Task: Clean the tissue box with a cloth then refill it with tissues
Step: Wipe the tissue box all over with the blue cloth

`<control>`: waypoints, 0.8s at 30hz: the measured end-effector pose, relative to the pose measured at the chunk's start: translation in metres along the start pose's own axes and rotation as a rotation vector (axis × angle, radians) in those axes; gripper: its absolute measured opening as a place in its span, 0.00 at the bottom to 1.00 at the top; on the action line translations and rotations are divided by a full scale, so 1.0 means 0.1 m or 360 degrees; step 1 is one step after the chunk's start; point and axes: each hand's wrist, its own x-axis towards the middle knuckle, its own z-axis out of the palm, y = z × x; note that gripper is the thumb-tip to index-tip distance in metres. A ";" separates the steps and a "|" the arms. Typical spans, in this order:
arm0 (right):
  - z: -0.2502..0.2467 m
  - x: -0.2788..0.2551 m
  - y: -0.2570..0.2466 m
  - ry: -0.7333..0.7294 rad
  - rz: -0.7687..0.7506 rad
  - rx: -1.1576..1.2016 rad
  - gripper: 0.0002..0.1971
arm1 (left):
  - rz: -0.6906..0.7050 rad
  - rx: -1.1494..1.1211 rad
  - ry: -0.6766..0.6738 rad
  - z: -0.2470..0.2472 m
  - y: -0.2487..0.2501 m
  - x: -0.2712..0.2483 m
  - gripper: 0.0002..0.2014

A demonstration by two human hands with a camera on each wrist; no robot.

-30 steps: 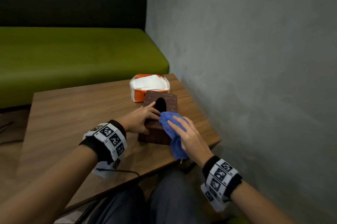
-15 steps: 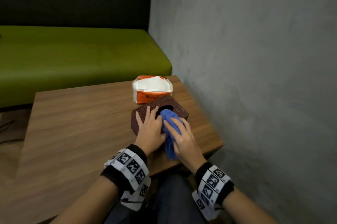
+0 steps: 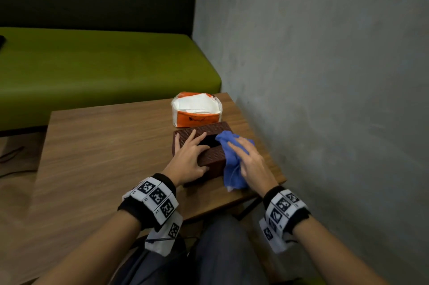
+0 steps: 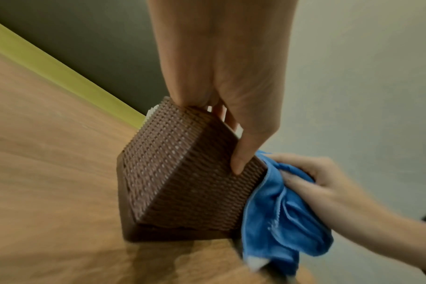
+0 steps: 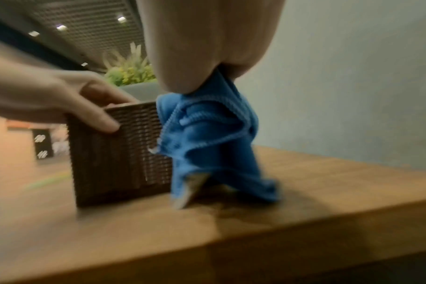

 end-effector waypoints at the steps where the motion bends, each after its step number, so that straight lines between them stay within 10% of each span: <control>1: -0.01 0.06 -0.03 0.0002 0.0131 0.0037 0.26 | -0.0003 0.0000 -0.0001 0.00 0.01 0.01 0.30; 8: 0.02 -0.15 -0.24 -0.0099 -0.0269 -0.0004 0.28 | 0.0044 -0.0009 -0.0032 -0.03 -0.07 0.02 0.30; 13: -0.02 0.14 -0.23 -0.0152 0.0163 0.0130 0.25 | 0.0160 0.0069 -0.0160 -0.05 -0.09 0.08 0.32; 18: -0.04 -0.17 -0.34 -0.0168 -0.0340 0.0093 0.26 | 0.0413 0.0148 -0.0432 -0.33 -0.33 0.11 0.35; 24: -0.08 0.04 -0.18 0.0249 0.0386 0.0357 0.24 | -0.0021 0.0269 -0.0355 -0.22 0.09 0.05 0.33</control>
